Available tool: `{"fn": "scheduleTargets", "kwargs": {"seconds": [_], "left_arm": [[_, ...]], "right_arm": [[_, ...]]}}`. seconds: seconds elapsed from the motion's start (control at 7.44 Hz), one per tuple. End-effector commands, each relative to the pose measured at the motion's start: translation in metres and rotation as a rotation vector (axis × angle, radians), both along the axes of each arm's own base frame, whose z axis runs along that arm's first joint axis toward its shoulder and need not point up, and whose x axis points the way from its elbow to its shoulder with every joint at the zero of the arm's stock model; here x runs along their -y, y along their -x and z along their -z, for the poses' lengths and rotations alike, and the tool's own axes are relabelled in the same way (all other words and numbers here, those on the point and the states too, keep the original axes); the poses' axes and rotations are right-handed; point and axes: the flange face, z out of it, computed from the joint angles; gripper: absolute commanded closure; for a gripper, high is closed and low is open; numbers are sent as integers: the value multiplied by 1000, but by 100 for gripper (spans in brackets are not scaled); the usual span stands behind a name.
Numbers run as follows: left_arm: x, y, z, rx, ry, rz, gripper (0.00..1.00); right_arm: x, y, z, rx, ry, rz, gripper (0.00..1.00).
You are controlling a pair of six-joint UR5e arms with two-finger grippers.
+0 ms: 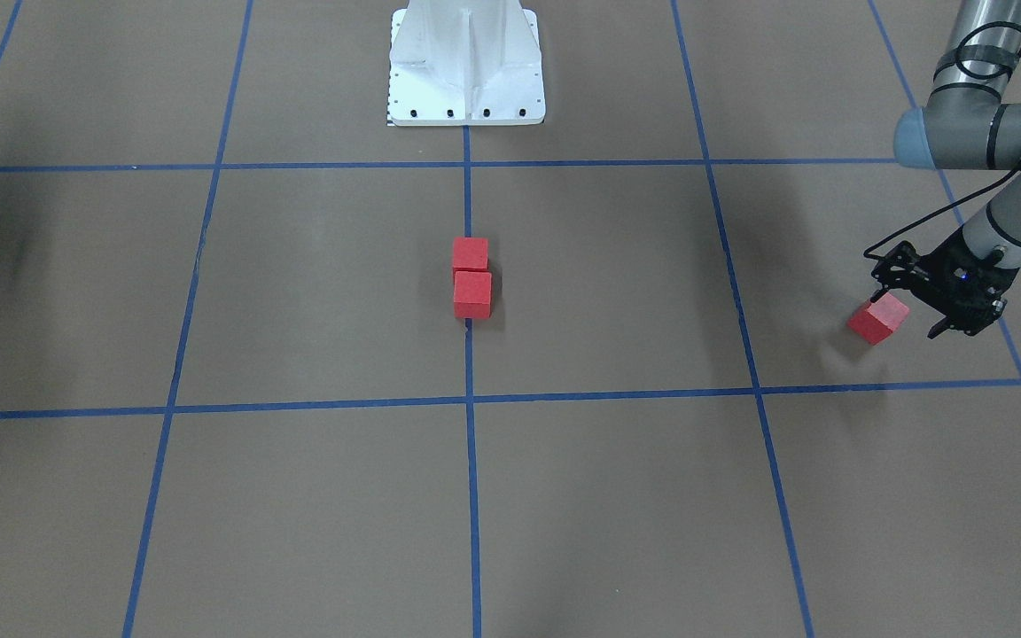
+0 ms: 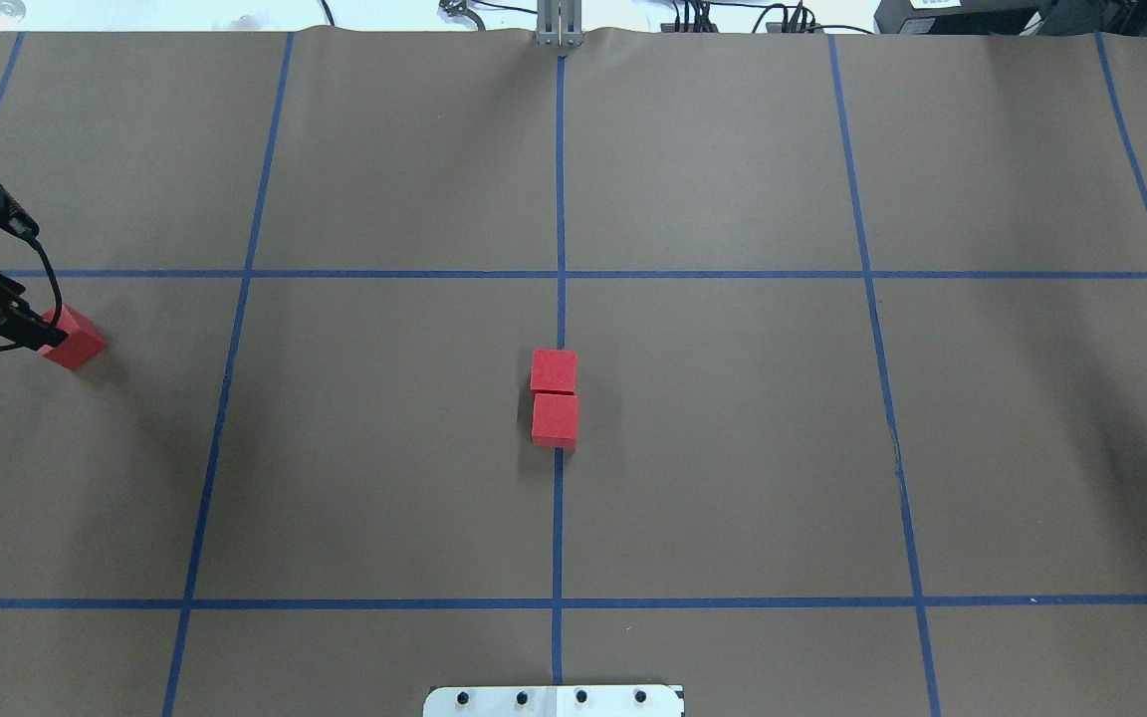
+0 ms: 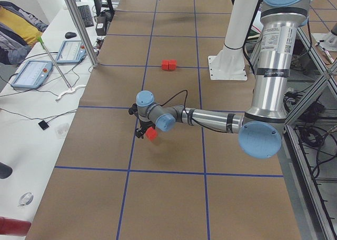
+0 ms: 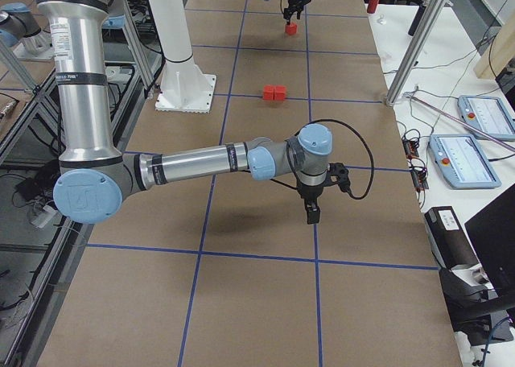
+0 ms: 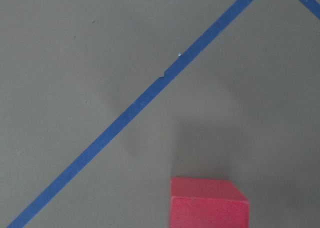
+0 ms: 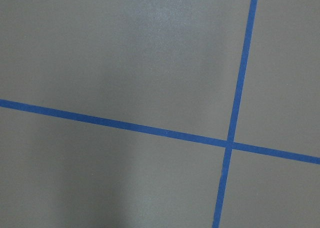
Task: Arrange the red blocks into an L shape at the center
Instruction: 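Close the left gripper on that red cube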
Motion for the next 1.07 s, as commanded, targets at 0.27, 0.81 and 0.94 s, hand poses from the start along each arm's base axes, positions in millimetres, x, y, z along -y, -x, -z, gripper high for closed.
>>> {"fn": "scheduleTargets", "kwargs": {"seconds": [0.27,0.81,0.94], "left_arm": [[-5,-15,1,-4,20,-6,14],[-8,-19,1,-4,18,-16,79],[-8,-19,10,-16,4,-18,100]], "right_arm": [[0,1,1,0,-1,1,1],[2,1,2,-1,-4,1,1],[2,1,3,0,-6,1,1]]}}
